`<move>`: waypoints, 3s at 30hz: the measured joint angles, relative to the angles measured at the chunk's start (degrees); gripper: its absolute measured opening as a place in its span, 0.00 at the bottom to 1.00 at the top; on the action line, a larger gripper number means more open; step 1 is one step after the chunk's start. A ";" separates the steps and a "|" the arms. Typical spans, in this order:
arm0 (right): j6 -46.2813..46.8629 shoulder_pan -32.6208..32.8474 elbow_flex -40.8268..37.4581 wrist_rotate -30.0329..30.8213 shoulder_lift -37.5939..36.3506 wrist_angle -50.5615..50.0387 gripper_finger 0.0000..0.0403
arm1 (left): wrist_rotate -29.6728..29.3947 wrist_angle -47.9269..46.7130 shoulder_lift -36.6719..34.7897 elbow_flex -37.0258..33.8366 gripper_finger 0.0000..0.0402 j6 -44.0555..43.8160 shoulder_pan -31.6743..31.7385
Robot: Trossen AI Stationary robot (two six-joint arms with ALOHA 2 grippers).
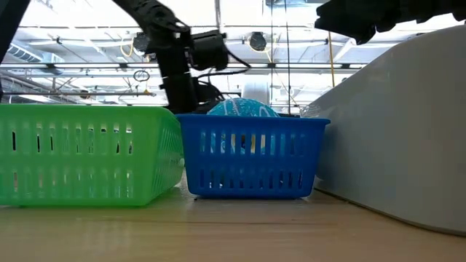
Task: Pick & Place Food Item
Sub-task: Put the brown food coloring bottle into the green bin
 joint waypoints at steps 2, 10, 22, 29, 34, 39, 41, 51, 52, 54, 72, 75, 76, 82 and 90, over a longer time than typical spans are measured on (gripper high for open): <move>0.00 -0.02 0.00 0.00 0.00 -0.52 0.45 | 4.21 7.05 -2.95 -4.46 0.63 -0.03 0.80; -0.01 -1.41 0.00 -0.02 0.02 -0.51 0.45 | 9.63 16.90 -7.77 -11.89 0.63 -4.93 0.95; 3.00 -3.32 -0.02 -0.07 0.02 -0.96 0.45 | 1.60 15.41 -4.77 -11.91 0.63 -8.30 -0.87; 3.41 -3.32 -0.04 -0.11 0.02 -0.99 0.45 | 2.33 16.95 -0.84 -11.91 0.63 -10.24 -1.39; 3.46 -3.32 -0.04 -0.15 0.02 -0.87 0.45 | 0.61 16.08 -0.68 -11.91 0.63 -12.01 -1.39; 3.48 -3.32 -0.04 -0.17 0.02 -0.94 0.45 | 0.13 14.47 -0.68 -11.91 0.63 -10.80 -1.39; 3.48 -3.32 -0.04 -0.17 0.02 -1.08 0.45 | 0.00 12.77 -0.68 -11.91 0.63 -8.81 -1.39; 5.99 -3.25 -0.04 -0.20 0.02 -2.60 0.45 | 0.22 12.07 -0.71 -11.87 0.45 13.18 -1.44; 5.99 -3.25 -0.04 -0.21 0.02 -2.60 0.45 | 0.37 12.72 -0.71 -11.87 0.43 15.62 -1.62; 5.99 -3.25 -0.04 -0.20 0.02 -2.62 0.45 | 0.58 14.00 -0.71 -11.87 0.39 19.17 -1.79; 6.58 -3.21 -0.04 -0.22 0.02 -2.60 0.45 | 4.63 18.01 -0.71 -11.87 0.20 25.08 -1.85; 7.08 -3.21 -0.04 -0.23 0.02 -2.60 0.45 | 4.73 18.01 -0.71 -11.87 0.20 24.52 -1.74; 7.08 -3.21 -0.04 -0.22 0.02 -2.60 0.45 | 4.74 18.00 -0.71 -11.87 0.20 24.57 -1.73; 7.08 -3.21 -0.04 -0.22 0.02 -2.60 0.45 | 4.73 17.97 -0.71 -11.87 0.18 24.91 -1.70; 7.08 -3.19 -0.04 -0.22 0.02 -2.60 0.45 | 4.21 15.99 -4.64 -11.89 0.06 23.79 -2.73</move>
